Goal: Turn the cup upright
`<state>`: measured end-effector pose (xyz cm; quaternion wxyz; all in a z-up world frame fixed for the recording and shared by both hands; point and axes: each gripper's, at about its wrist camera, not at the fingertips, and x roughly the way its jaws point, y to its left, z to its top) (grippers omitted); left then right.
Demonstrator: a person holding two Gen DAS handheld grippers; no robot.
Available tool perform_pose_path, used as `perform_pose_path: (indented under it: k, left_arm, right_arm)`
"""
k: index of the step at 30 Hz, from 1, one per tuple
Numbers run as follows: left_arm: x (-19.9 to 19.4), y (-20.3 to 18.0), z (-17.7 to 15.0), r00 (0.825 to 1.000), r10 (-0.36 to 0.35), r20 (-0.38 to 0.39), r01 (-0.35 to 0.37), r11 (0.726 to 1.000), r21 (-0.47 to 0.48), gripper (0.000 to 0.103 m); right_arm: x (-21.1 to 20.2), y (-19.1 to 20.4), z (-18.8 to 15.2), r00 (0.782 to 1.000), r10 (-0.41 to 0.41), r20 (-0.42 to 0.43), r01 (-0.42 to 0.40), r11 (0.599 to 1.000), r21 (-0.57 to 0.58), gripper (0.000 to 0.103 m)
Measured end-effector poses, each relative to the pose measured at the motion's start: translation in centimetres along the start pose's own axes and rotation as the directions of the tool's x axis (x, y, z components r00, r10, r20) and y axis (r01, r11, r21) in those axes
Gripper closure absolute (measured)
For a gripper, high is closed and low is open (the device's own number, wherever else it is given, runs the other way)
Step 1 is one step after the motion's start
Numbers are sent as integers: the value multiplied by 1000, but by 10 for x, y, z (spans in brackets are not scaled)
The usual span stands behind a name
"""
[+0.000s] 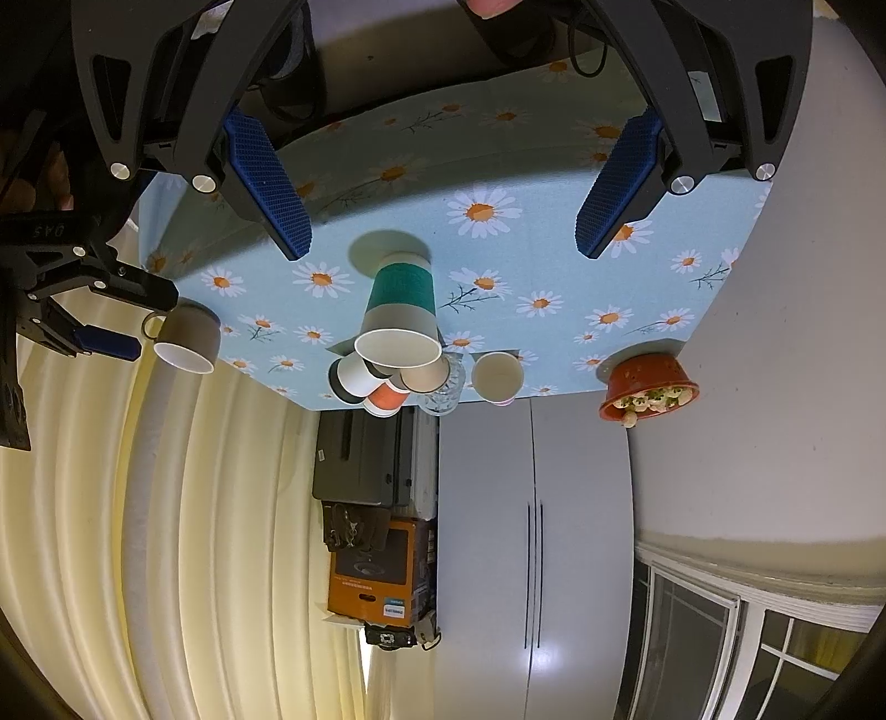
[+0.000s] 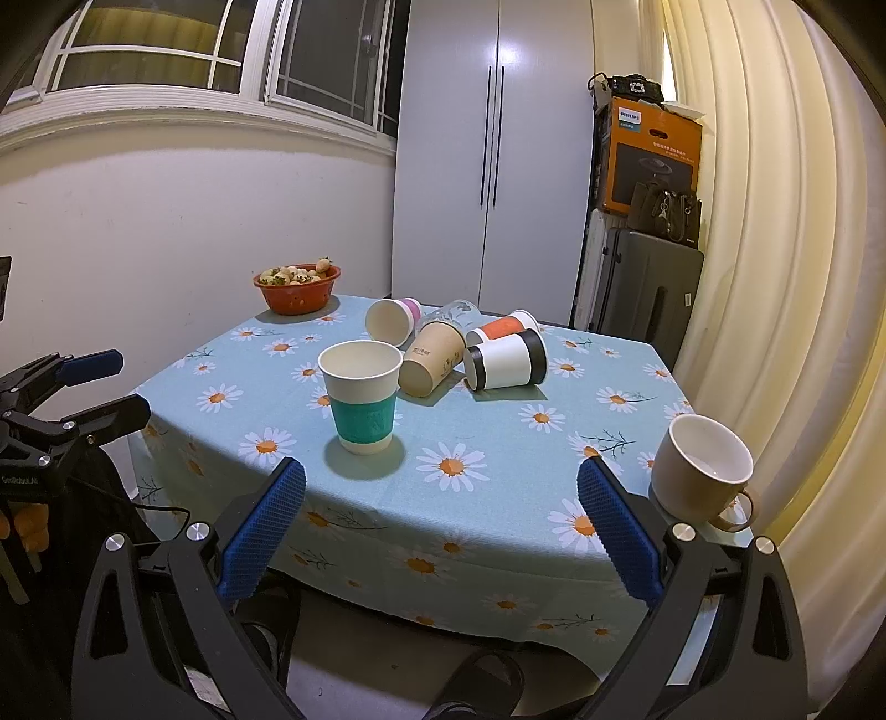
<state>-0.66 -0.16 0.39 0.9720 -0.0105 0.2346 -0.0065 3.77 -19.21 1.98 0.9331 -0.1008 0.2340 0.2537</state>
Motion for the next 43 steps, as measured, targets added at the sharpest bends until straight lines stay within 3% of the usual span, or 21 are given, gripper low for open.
perform_pose_path:
  k: [43]
  left_arm:
    - [2, -4, 0, 1000, -18, -22, 18, 1000, 15, 9]
  right_arm:
    - [1, -2, -4, 1000, 2, -6, -2, 1000, -9, 5]
